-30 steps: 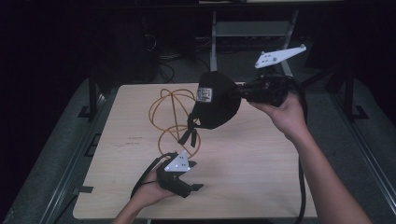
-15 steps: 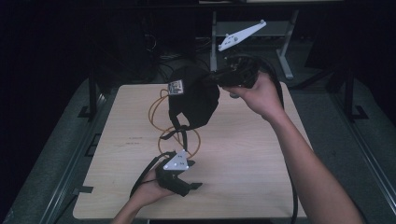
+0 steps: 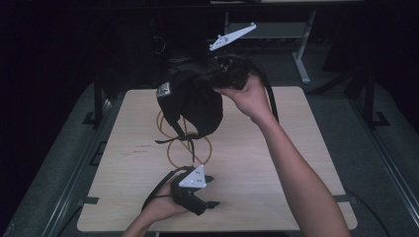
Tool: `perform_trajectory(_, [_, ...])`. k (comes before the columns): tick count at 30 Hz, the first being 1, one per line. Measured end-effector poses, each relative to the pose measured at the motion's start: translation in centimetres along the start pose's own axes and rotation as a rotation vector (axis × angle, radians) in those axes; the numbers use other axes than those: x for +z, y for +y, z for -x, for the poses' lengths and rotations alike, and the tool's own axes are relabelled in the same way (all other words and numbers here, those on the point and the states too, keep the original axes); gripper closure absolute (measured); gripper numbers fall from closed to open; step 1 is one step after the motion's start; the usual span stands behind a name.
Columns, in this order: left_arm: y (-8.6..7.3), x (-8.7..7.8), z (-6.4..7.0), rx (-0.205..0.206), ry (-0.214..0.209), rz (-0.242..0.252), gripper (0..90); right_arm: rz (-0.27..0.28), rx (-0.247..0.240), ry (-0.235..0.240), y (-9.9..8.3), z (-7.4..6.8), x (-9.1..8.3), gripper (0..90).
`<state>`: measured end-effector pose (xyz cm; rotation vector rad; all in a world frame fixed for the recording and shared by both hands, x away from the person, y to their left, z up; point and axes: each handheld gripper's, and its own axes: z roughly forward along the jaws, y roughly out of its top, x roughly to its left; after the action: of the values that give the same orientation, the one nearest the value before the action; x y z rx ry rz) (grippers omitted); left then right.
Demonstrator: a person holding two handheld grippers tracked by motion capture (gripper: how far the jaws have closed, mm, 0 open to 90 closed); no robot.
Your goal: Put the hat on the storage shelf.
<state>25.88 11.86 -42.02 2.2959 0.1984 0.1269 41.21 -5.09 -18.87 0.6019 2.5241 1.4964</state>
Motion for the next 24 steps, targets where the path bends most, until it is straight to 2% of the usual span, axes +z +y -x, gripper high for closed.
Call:
perform_trajectory(4, [0.2,0.2,0.4,0.017,-0.011,-0.001,23.5,0.033,0.01,0.022,0.0,0.1,1.3,82.1])
perform_trajectory(9, [0.5,0.6,1.1,0.029,-0.025,-0.003,23.5,0.029,0.028,0.058,0.1,-0.1,3.8,79.8])
perform_trajectory(12, [0.6,0.8,1.2,0.045,-0.025,-0.016,23.5,0.016,0.011,0.063,0.1,-0.4,5.3,77.2])
perform_trajectory(13, [0.6,0.9,1.2,0.056,-0.022,-0.025,23.5,0.007,0.012,0.061,0.1,-0.5,6.0,74.3])
perform_trajectory(15, [0.6,1.1,1.3,0.052,-0.024,-0.023,23.5,-0.016,0.008,0.053,0.0,-0.9,7.2,63.8])
perform_trajectory(17, [0.5,1.2,1.3,0.046,-0.024,-0.023,23.5,-0.041,0.0,0.047,-0.1,-1.3,7.8,57.9])
perform_trajectory(20, [0.4,1.2,1.3,0.041,-0.023,-0.025,23.5,-0.05,-0.002,0.043,-0.2,-1.3,8.0,49.0])
perform_trajectory(21, [0.4,1.2,1.3,0.04,-0.021,-0.025,23.5,-0.048,0.014,0.049,-0.3,-1.1,7.9,45.5])
perform_trajectory(24, [0.4,1.1,1.4,0.037,-0.019,-0.023,23.5,-0.044,0.031,0.059,-0.7,-0.8,7.7,44.7])
